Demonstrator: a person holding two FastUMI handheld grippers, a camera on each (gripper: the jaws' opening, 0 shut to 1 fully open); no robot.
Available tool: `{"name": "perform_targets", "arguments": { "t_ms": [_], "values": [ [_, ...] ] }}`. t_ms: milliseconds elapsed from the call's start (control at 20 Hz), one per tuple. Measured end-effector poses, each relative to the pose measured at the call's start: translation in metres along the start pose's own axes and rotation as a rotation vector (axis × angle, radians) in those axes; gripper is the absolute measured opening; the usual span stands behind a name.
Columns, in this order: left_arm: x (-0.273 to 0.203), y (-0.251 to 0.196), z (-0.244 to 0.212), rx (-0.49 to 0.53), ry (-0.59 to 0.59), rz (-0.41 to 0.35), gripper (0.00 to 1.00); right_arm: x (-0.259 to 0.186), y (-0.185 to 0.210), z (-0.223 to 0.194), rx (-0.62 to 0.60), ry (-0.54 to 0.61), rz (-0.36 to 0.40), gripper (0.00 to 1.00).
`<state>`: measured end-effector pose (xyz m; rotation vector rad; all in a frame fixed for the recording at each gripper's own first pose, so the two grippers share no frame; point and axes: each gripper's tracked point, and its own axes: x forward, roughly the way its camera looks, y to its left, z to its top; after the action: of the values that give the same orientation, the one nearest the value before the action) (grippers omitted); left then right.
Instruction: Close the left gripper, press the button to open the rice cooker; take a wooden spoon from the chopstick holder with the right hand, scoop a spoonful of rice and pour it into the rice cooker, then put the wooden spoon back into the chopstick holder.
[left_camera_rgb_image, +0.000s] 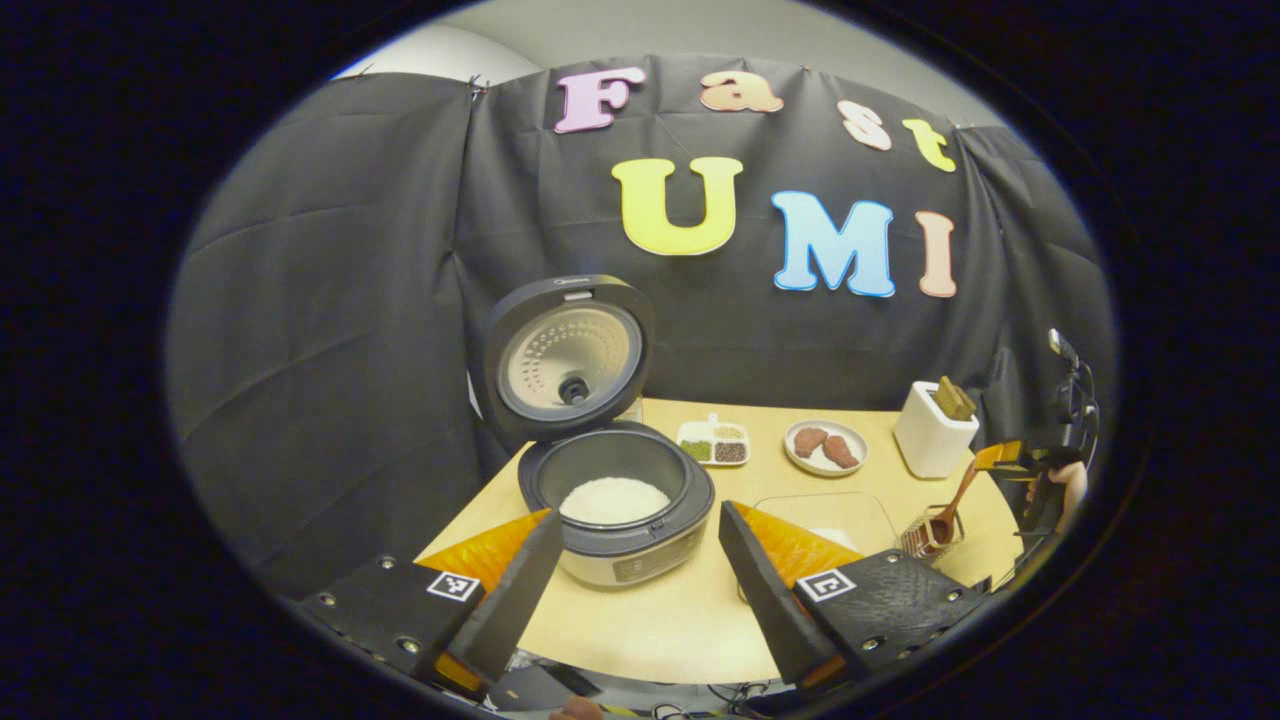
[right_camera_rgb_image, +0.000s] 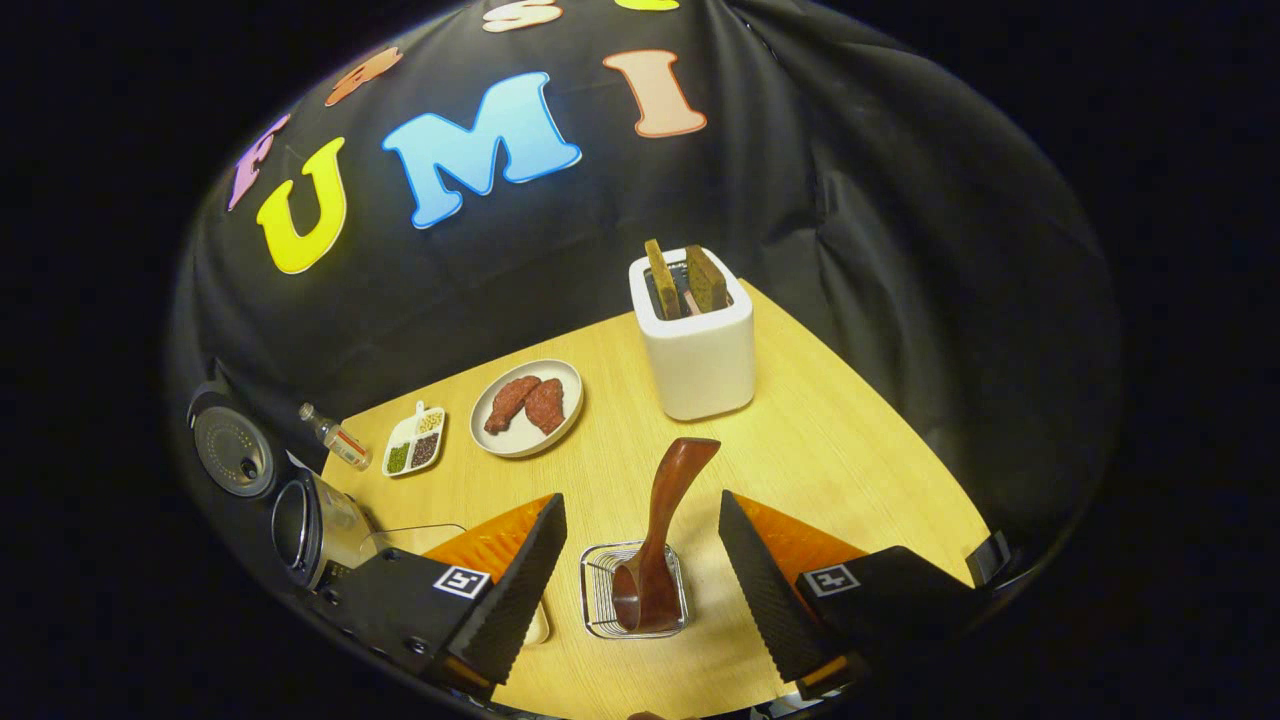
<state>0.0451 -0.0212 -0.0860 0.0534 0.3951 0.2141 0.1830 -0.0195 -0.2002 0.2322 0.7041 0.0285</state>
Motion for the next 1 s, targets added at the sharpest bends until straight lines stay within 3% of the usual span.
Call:
{"name": "perform_targets", "arguments": {
  "t_ms": [100,500,600,650,750,800,900,950,1000],
  "values": [
    [0.007,-0.008,-0.004,0.005,0.014,0.012,0.99,0.021,-0.004,-0.006,0.000,0.041,-0.002,0.98],
    [0.020,-0.030,-0.017,-0.009,0.066,0.072,0.99,0.091,-0.010,-0.013,0.016,0.145,0.020,0.98],
    [0.019,-0.033,-0.020,-0.012,0.074,0.091,0.98,0.104,-0.016,-0.015,0.029,0.174,0.005,0.89],
    [0.018,-0.035,-0.023,-0.026,0.078,0.099,0.99,0.108,-0.013,-0.016,0.047,0.185,0.017,0.96],
    [0.013,-0.041,-0.026,-0.067,0.079,0.096,0.99,0.112,-0.009,-0.016,0.093,0.202,0.042,0.82],
    [0.012,-0.043,-0.028,-0.080,0.082,0.097,0.99,0.114,-0.009,-0.015,0.110,0.207,0.044,0.60],
    [0.012,-0.047,-0.037,-0.090,0.093,0.094,0.99,0.111,-0.010,-0.017,0.150,0.228,0.046,0.35],
    [0.012,-0.048,-0.039,-0.091,0.094,0.094,0.99,0.108,-0.007,-0.019,0.178,0.250,0.054,0.35],
    [0.013,-0.049,-0.040,-0.098,0.093,0.089,0.98,0.107,-0.005,-0.025,0.211,0.256,0.058,0.27]
  ]
}}
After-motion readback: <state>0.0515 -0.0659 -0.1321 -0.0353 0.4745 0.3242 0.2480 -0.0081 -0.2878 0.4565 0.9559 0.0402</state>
